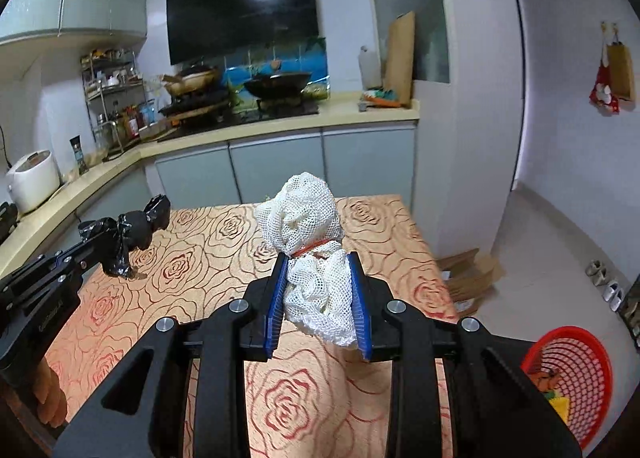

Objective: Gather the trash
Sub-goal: 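Lift the black bag and white mesh bag and carry both over the wastebasket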

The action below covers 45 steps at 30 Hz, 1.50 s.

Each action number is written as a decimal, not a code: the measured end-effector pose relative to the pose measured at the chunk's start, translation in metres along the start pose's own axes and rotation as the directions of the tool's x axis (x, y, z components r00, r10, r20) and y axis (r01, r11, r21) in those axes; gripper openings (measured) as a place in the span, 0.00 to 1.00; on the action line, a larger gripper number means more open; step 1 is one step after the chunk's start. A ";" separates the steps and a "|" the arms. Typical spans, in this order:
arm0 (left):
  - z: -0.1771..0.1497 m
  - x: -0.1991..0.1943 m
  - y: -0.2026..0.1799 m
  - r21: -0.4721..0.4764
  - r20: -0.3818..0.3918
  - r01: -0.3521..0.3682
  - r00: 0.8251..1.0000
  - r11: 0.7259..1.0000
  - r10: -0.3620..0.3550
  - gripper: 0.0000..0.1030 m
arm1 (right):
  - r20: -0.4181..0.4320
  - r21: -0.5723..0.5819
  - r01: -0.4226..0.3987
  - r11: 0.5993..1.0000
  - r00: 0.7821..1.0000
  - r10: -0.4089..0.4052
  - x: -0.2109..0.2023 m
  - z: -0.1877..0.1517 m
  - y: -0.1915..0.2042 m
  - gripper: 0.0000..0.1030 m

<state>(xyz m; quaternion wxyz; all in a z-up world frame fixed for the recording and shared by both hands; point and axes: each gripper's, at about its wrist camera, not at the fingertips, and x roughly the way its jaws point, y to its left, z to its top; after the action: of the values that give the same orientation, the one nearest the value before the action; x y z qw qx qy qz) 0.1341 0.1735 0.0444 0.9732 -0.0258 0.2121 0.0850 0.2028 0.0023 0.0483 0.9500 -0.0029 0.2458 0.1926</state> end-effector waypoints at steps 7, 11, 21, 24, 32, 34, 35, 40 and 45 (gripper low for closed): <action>-0.004 -0.019 -0.042 0.048 0.016 0.081 0.996 0.996 -0.082 0.02 | 0.025 0.045 0.066 0.997 0.997 -0.067 -0.032 -0.007 -0.035 0.28; -0.007 -0.026 -0.075 0.085 0.020 0.146 0.989 0.986 -0.148 0.02 | 0.028 0.076 0.125 0.989 0.991 -0.128 -0.049 -0.015 -0.062 0.28; -0.026 -0.023 -0.167 0.171 -0.042 0.324 0.946 0.930 -0.322 0.02 | 0.005 0.156 0.287 0.945 0.956 -0.292 -0.093 -0.045 -0.137 0.28; -0.034 -0.018 -0.196 0.194 -0.076 0.379 0.926 0.905 -0.371 0.02 | -0.014 0.178 0.333 0.926 0.942 -0.336 -0.104 -0.057 -0.158 0.28; -0.050 -0.007 -0.260 0.250 -0.156 0.486 0.874 0.837 -0.461 0.02 | -0.051 0.218 0.408 0.887 0.912 -0.407 -0.124 -0.081 -0.197 0.28; -0.053 -0.004 -0.270 0.258 -0.176 0.504 0.864 0.825 -0.472 0.02 | -0.061 0.222 0.422 0.879 0.906 -0.419 -0.127 -0.085 -0.205 0.28; -0.055 -0.002 -0.275 0.261 -0.186 0.512 0.858 0.818 -0.478 0.02 | -0.065 0.224 0.426 0.877 0.904 -0.422 -0.127 -0.086 -0.207 0.28; -0.067 0.009 -0.301 0.277 -0.251 0.556 0.829 0.784 -0.499 0.02 | -0.098 0.236 0.449 0.862 0.894 -0.438 -0.125 -0.094 -0.223 0.28; -0.078 0.025 -0.320 0.283 -0.312 0.588 0.804 0.758 -0.507 0.02 | -0.153 0.241 0.465 0.852 0.885 -0.440 -0.118 -0.104 -0.235 0.28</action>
<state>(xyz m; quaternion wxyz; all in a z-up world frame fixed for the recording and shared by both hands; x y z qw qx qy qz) 0.1809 -0.1440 -0.0319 0.9130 0.0857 0.3115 -0.2491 0.1457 -0.2682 -0.0088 0.9475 0.0602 0.3056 -0.0723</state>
